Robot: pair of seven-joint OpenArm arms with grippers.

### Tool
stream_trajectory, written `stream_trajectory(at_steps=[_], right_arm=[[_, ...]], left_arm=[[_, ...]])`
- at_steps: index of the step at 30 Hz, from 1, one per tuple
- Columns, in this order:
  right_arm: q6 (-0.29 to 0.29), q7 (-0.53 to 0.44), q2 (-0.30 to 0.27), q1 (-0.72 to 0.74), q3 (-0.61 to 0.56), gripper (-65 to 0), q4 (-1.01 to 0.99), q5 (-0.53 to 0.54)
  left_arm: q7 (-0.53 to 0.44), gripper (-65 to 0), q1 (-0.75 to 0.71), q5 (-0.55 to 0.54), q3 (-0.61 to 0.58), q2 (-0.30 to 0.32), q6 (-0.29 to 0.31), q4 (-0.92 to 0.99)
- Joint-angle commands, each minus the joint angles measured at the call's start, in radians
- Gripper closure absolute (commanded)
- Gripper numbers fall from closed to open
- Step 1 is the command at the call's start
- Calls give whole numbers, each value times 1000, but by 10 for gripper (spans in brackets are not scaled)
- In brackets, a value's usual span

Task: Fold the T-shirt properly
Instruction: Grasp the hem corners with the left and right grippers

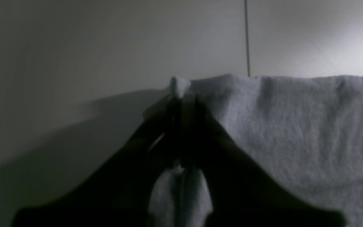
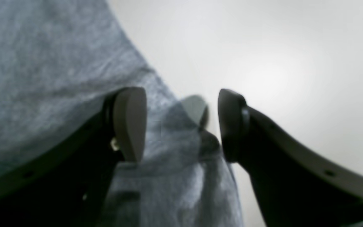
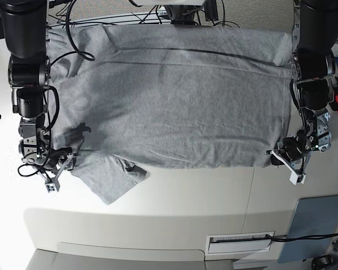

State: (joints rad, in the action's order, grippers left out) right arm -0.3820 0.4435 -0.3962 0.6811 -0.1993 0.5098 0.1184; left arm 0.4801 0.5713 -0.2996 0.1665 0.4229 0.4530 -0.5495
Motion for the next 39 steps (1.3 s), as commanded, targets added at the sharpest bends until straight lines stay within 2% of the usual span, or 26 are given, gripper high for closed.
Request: stream_trajectory(at_steps=[1,4,7,13,16,20,22,24,29,36,39], right_arm=[[3,-3,-11,29,2,-352,-9,-7],[-53,3,-11,28,2,-352,-35,-6],[-67,45,-11,29,2,-349,-36,34],[-64,120,-11,28,2,-165,-36,83],[-41,133,-11,28,2,-119,-36,83],[-38,128,-11,28,2,-37,-36,44],[-38,103,-11,28,2,0,-36,14],[-32,57,-11,28,2,0,-36,-16],[116,14,-11,27,2,0,-7,-34],[159,66,-11,-40,2,0,226,-90],[225,82,-14,-118,2,0,380,-118]], left_arm=[[27,0,16,16,-1,9,-6,-5],[24,0,16,16,-1,9,-6,-5],[24,0,16,16,-1,9,-6,-5],[24,0,16,16,-1,9,-6,-5],[24,0,16,16,0,9,-6,-5],[24,0,16,16,-1,9,-6,-5],[24,0,16,16,-1,9,-6,-5],[23,0,16,15,-1,9,-6,-5],[-10,0,16,-23,0,10,-6,-8],[4,0,13,-26,0,12,-6,-126],[31,0,4,-27,0,20,-7,-169]])
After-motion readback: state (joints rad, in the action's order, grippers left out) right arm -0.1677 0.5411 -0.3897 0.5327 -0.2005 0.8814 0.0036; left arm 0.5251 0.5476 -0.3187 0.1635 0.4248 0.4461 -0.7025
